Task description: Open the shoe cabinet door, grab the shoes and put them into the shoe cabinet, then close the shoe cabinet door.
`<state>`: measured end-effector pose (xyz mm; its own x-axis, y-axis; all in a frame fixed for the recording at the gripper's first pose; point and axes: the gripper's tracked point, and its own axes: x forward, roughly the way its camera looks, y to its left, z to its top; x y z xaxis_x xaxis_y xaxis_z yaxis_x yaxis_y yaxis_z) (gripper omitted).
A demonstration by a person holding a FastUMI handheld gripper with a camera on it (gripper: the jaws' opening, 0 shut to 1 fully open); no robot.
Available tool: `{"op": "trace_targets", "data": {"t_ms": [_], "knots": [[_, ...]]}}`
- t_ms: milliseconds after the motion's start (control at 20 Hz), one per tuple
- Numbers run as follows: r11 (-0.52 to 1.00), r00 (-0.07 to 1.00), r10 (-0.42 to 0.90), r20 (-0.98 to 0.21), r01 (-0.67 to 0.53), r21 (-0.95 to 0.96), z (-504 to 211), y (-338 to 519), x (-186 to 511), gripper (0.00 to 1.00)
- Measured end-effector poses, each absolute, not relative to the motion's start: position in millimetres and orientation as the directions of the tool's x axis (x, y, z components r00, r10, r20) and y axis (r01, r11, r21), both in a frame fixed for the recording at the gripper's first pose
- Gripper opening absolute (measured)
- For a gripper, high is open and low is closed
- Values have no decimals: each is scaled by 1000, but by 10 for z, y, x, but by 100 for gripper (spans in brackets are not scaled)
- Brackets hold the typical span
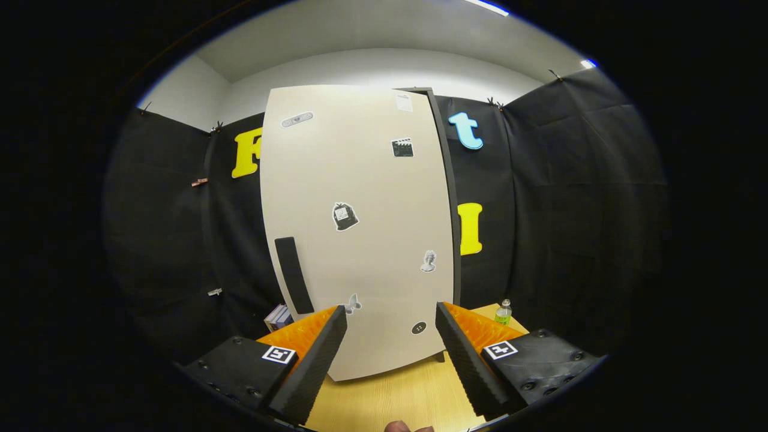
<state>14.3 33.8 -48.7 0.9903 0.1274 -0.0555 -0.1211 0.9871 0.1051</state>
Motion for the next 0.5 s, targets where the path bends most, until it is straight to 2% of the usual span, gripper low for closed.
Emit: {"op": "trace_targets", "data": {"t_ms": [500], "knots": [[988,990,132,-45,-127,86,-502,411,181,98]]}}
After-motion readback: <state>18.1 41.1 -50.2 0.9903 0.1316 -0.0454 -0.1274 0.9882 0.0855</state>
